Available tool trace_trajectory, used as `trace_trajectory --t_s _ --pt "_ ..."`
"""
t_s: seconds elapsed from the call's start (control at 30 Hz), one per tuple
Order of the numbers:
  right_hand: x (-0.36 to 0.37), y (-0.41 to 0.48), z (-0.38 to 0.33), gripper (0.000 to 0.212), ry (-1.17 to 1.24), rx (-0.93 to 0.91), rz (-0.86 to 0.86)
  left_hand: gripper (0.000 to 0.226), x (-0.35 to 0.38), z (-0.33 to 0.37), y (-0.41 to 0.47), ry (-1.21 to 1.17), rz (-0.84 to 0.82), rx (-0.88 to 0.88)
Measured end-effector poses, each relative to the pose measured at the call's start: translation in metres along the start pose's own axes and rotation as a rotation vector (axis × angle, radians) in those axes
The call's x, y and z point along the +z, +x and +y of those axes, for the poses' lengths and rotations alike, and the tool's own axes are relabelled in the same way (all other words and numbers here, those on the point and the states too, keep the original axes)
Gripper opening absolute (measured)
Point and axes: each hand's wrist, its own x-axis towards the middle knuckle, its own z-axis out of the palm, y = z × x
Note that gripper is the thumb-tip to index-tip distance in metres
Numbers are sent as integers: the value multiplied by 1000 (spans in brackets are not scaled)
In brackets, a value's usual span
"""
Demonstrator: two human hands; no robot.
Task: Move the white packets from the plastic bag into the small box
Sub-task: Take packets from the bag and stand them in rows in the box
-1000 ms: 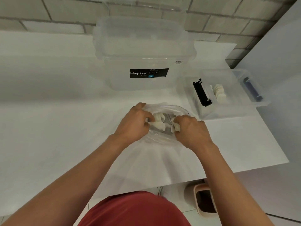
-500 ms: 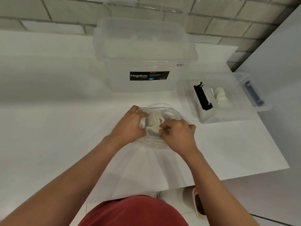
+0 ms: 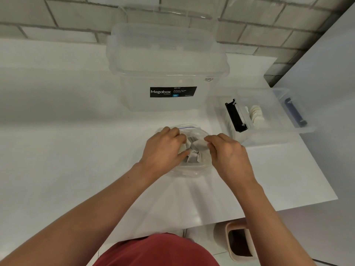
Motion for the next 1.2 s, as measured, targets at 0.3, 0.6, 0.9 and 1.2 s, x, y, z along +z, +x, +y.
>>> trace_trajectory --t_s 0.3,0.6,0.9,1.2 --pt "-4 -4 0 12 42 -23 -49 10 -4 -8 -1 -44 -60 -143" --pt "-6 4 6 19 88 -99 -79 41 1 -13 -4 82 -169 -214" --pt "-21 2 17 13 222 -154 24 18 3 -7 -2 5 -57 -333" --pt "-99 27 86 11 359 12 256 15 17 5 7 136 -8 -275"
